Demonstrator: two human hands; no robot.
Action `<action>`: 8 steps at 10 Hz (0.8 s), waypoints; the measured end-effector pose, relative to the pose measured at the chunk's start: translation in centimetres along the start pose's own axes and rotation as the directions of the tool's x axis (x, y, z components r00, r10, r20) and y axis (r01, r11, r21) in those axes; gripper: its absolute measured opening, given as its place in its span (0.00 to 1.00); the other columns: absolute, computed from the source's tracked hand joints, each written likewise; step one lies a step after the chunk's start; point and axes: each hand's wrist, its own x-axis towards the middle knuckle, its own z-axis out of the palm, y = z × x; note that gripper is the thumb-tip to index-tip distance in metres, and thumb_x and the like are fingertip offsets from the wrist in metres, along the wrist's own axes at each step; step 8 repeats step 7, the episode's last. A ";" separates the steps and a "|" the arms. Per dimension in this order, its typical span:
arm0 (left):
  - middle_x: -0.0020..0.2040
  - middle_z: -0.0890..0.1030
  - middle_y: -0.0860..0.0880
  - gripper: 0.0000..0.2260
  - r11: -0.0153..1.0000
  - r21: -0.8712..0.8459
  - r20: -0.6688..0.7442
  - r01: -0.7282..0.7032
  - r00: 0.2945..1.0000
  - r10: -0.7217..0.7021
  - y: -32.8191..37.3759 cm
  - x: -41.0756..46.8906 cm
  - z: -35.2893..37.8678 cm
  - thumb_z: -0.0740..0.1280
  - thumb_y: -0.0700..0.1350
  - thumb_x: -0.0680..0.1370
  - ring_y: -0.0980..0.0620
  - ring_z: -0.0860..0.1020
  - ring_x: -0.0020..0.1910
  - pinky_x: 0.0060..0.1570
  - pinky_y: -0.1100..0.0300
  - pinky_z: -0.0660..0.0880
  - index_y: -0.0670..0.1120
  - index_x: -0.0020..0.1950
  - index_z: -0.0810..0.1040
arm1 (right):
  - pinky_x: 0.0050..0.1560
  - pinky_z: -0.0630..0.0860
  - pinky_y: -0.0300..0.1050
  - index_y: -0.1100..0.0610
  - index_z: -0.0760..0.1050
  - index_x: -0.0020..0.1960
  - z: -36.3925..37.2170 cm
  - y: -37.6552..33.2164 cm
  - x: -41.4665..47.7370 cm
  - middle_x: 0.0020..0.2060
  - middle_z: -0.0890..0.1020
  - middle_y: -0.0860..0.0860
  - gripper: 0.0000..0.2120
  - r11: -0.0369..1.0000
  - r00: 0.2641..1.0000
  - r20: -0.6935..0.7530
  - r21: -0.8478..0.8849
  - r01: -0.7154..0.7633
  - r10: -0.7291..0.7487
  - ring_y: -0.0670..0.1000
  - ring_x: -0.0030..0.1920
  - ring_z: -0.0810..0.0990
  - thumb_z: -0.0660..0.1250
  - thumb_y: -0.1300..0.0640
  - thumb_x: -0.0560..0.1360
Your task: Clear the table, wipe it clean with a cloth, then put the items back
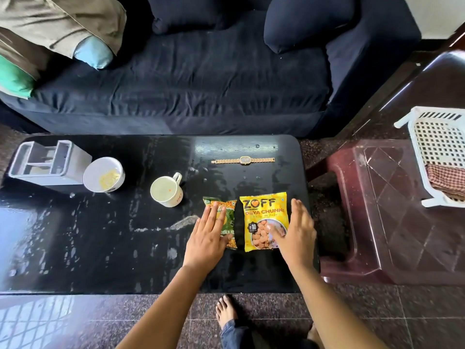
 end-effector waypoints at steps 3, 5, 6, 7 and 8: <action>0.75 0.57 0.45 0.30 0.996 0.069 -0.003 -0.063 0.998 0.064 0.7 0.3 0.0 0.52 0.57 0.78 0.45 0.58 0.74 0.66 0.49 0.64 0.43 0.76 0.57 | 0.72 0.36 0.56 0.50 0.35 0.76 3.0 -0.6 0.2 0.75 0.37 0.47 0.37 0.917 0.895 0.383 -0.224 0.330 -0.229 0.51 0.75 0.35 0.45 0.34 0.76; 0.74 0.33 0.52 0.30 1.000 0.027 0.156 -0.013 0.988 0.009 1.4 0.5 -2.2 0.48 0.59 0.81 0.52 0.32 0.73 0.75 0.48 0.40 0.50 0.77 0.38 | 0.73 0.40 0.60 0.51 0.40 0.78 0.7 -2.5 1.1 0.77 0.40 0.50 0.37 0.938 0.854 0.496 -0.195 0.288 -0.158 0.52 0.76 0.38 0.53 0.38 0.78; 0.76 0.60 0.50 0.25 0.973 -0.207 0.045 0.099 0.995 -0.092 2.9 -1.0 -5.3 0.57 0.56 0.81 0.49 0.56 0.76 0.72 0.50 0.57 0.50 0.76 0.59 | 0.69 0.60 0.56 0.52 0.60 0.74 -2.4 -5.1 0.0 0.71 0.69 0.53 0.27 0.992 0.908 0.402 0.004 0.129 -0.120 0.55 0.72 0.63 0.58 0.43 0.79; 0.56 0.81 0.49 0.14 0.846 -0.481 0.052 0.230 0.971 -0.234 5.3 -4.1 -9.3 0.62 0.52 0.79 0.48 0.77 0.56 0.52 0.54 0.73 0.50 0.63 0.75 | 0.54 0.73 0.47 0.54 0.75 0.63 -7.1 -8.0 -3.1 0.55 0.82 0.50 0.16 0.979 0.935 0.331 0.191 0.068 -0.130 0.53 0.57 0.78 0.61 0.49 0.78; 0.56 0.81 0.49 0.14 0.846 -0.481 0.052 0.230 0.971 -0.234 5.3 -4.1 -9.3 0.62 0.52 0.79 0.48 0.77 0.56 0.52 0.54 0.73 0.50 0.63 0.75 | 0.54 0.73 0.47 0.54 0.75 0.63 -7.1 -8.0 -3.1 0.55 0.82 0.50 0.16 0.979 0.935 0.331 0.191 0.068 -0.130 0.53 0.57 0.78 0.61 0.49 0.78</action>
